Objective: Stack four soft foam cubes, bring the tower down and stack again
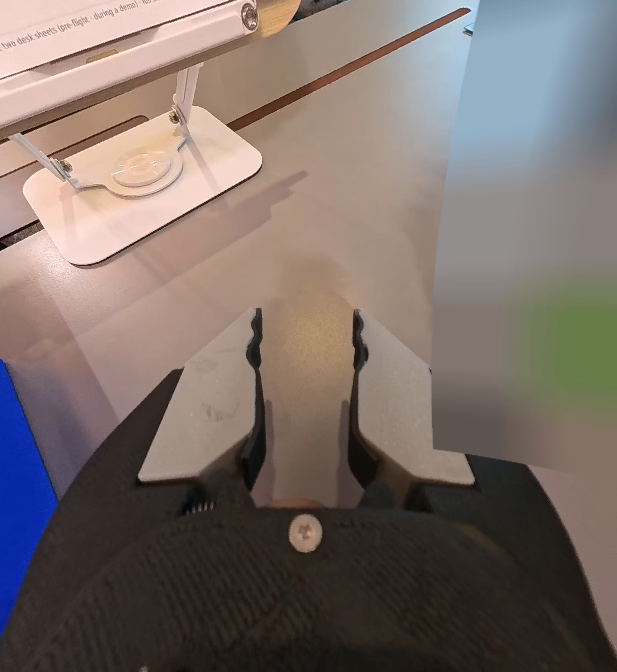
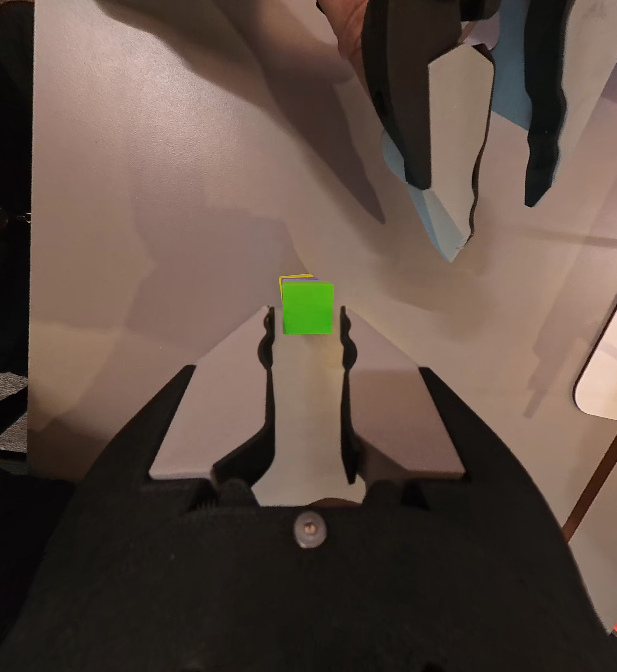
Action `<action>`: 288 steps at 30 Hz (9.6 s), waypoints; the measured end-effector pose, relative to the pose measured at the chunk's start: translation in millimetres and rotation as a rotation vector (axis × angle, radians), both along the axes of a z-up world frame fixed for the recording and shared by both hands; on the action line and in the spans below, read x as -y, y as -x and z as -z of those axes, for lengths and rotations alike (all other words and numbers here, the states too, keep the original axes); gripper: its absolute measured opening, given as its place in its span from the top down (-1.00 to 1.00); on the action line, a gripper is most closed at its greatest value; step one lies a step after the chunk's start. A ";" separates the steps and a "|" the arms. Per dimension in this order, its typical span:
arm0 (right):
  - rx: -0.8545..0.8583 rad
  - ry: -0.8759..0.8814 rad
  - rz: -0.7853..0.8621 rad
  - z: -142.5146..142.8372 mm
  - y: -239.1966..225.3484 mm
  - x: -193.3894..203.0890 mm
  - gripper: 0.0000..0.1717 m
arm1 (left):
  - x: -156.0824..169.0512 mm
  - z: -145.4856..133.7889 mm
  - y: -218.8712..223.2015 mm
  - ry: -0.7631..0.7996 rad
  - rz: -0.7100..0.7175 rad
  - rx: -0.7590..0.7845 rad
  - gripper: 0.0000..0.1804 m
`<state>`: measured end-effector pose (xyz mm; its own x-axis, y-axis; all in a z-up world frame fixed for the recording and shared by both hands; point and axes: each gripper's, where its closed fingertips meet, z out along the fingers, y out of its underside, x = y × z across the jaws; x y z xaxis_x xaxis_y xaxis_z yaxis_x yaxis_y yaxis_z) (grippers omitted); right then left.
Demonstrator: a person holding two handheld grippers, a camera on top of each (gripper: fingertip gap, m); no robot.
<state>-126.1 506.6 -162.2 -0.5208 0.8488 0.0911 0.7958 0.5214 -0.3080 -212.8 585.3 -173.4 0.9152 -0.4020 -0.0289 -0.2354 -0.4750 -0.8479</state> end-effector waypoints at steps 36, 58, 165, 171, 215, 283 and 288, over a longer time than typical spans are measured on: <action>-0.604 0.429 0.081 -24.6 -31.7 21.1 1.00 | 2.1 24.1 2.6 0.096 0.024 -0.009 0.49; -0.511 0.236 0.391 75.6 -2.6 -5.7 0.92 | -1.8 36.8 20.3 0.100 -0.038 -0.031 0.67; -0.690 -0.091 0.791 54.9 -23.4 -96.9 0.68 | -9.6 22.2 7.6 -0.067 -0.013 -0.114 0.58; -0.715 -0.054 0.794 47.6 -23.9 -96.1 0.70 | -8.8 19.0 5.9 -0.074 0.003 -0.089 0.59; -0.771 -0.077 0.830 28.8 -31.7 -100.1 0.77 | 42.5 13.3 -31.6 0.039 0.364 -0.042 0.71; -0.840 -0.018 0.753 10.6 -25.8 -85.6 0.75 | 66.7 44.4 -46.8 0.158 0.979 -0.448 0.72; -0.832 -0.017 0.751 12.7 -25.1 -85.0 0.74 | 65.0 44.7 -46.0 0.153 0.973 -0.448 0.72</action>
